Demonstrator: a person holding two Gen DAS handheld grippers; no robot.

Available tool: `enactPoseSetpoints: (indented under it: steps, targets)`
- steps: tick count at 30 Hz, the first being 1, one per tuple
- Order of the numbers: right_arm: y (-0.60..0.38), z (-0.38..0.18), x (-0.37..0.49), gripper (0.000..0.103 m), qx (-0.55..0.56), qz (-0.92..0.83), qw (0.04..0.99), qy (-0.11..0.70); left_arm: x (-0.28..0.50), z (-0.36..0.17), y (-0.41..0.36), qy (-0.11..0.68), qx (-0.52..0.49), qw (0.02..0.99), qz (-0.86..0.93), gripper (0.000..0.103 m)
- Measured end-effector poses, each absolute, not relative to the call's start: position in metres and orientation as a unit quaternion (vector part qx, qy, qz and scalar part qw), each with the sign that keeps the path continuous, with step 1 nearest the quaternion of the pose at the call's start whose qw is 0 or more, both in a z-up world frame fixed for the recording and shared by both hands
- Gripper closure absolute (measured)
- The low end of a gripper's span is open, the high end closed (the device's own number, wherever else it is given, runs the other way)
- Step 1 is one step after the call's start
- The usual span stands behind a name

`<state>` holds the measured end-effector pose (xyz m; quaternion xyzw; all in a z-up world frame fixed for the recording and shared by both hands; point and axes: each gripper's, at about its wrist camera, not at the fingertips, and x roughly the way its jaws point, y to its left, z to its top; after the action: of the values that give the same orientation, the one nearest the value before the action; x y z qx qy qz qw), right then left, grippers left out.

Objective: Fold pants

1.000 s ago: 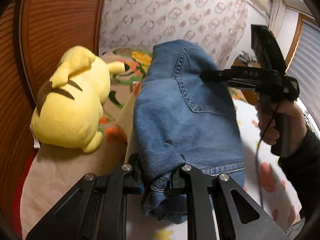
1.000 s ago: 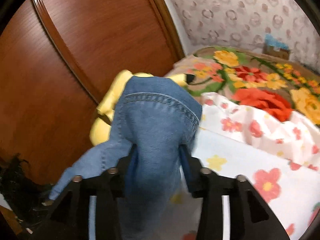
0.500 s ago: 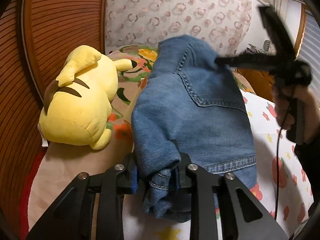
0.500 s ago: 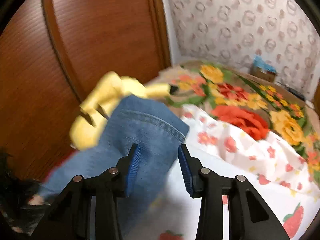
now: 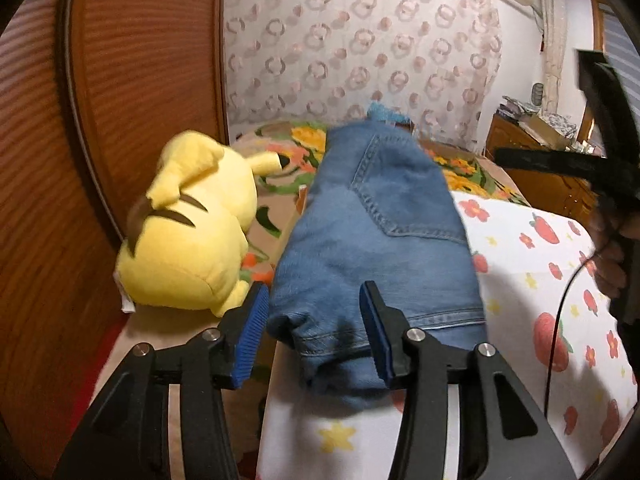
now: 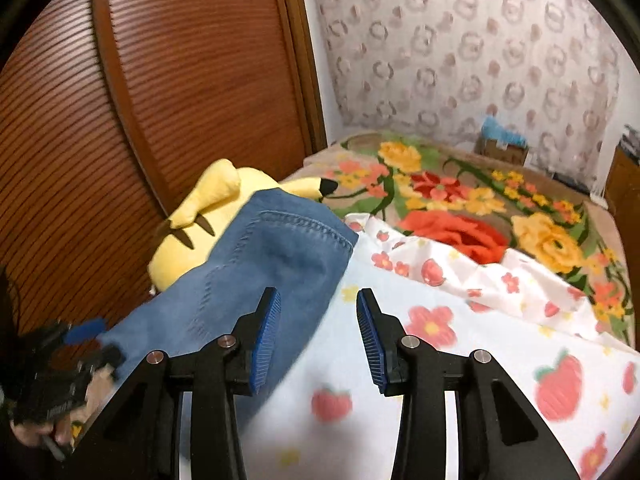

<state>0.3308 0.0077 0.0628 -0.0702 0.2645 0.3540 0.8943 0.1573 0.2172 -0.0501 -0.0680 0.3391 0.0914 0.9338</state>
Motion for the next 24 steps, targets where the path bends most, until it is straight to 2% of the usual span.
enactPoseSetpoints:
  steps: [5, 9, 15, 20, 24]
  targets:
    - [-0.03, 0.062, 0.279, 0.062, -0.062, 0.357, 0.902, 0.237, 0.137, -0.026, 0.195, 0.315, -0.057, 0.944, 0.081, 0.053]
    - [-0.052, 0.062, 0.248, 0.062, -0.056, 0.354, 0.908, 0.217, 0.121, -0.01, 0.174, 0.291, -0.049, 0.953, 0.065, 0.028]
    - [-0.088, 0.059, 0.199, 0.062, -0.052, 0.335, 0.92, 0.195, 0.101, 0.012, 0.137, 0.267, -0.031, 0.963, 0.037, 0.017]
    - [-0.108, 0.056, 0.173, 0.062, -0.051, 0.318, 0.93, 0.174, 0.09, 0.023, 0.11, 0.256, -0.004, 0.967, 0.02, 0.013]
    - [-0.117, 0.056, 0.159, 0.062, -0.045, 0.304, 0.937, 0.166, 0.077, 0.032, 0.092, 0.243, -0.007, 0.97, 0.001, 0.0]
